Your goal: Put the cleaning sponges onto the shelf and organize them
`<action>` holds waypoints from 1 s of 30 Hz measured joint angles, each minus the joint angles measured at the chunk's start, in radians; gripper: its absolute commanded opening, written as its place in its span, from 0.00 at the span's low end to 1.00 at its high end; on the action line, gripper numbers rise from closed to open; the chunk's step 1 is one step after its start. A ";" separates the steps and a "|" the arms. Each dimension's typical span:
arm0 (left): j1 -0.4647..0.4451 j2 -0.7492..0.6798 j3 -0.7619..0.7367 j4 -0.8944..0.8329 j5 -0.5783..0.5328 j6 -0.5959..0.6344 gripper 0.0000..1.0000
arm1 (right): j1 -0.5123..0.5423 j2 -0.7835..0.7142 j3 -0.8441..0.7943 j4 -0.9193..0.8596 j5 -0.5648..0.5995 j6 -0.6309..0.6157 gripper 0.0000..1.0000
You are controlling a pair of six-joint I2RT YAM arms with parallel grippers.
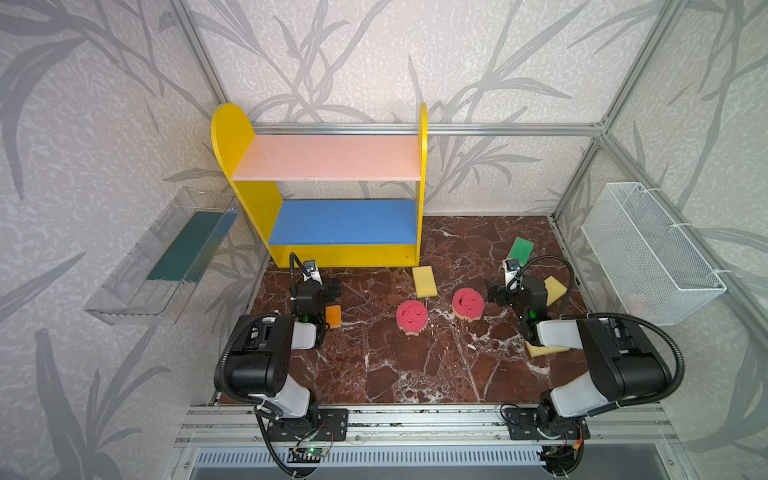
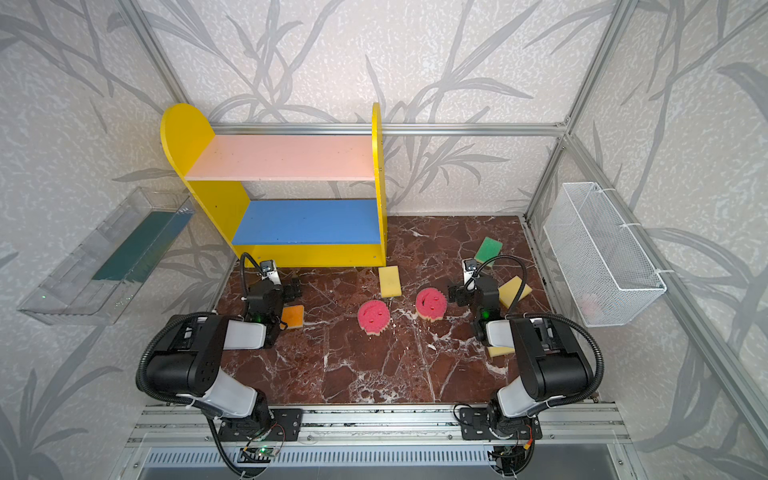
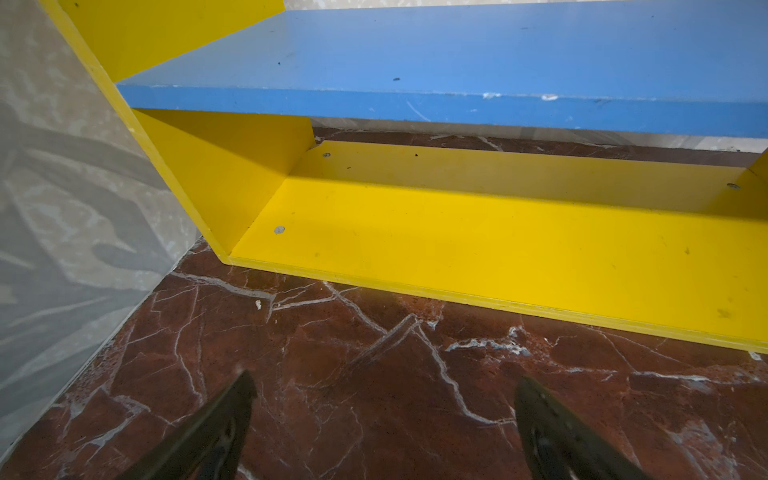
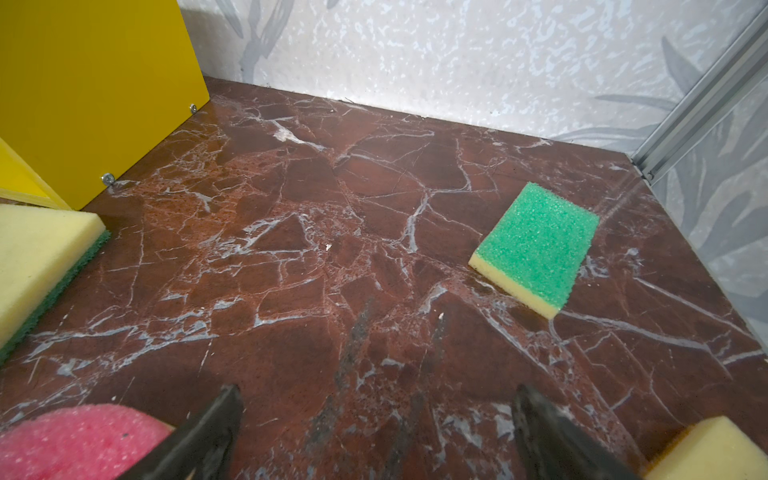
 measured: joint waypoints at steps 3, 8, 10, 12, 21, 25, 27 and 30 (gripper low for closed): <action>0.014 0.000 0.000 0.000 0.006 -0.006 0.99 | -0.008 0.000 0.000 0.000 -0.007 0.002 0.99; 0.019 -0.004 0.001 -0.018 0.011 -0.010 0.99 | -0.007 -0.017 -0.005 -0.007 -0.005 0.001 0.99; 0.019 -0.034 0.018 -0.101 0.006 -0.010 0.99 | -0.007 -0.091 0.001 -0.107 0.016 0.024 0.99; 0.019 -0.092 0.072 -0.248 -0.007 -0.011 0.99 | -0.005 -0.186 0.026 -0.228 0.038 0.060 0.99; 0.005 -0.423 0.356 -0.790 0.011 -0.124 0.99 | -0.005 -0.495 0.057 -0.507 0.023 0.250 0.99; -0.091 -0.481 0.449 -1.007 -0.021 -0.228 0.99 | 0.000 -0.595 0.089 -0.650 -0.049 0.333 0.97; -0.155 -0.481 0.491 -1.137 -0.057 -0.308 0.99 | 0.011 -0.627 0.120 -0.716 -0.084 0.370 0.96; -0.187 -0.464 0.503 -1.301 -0.084 -0.436 0.99 | 0.043 -0.655 0.167 -0.811 -0.123 0.407 0.96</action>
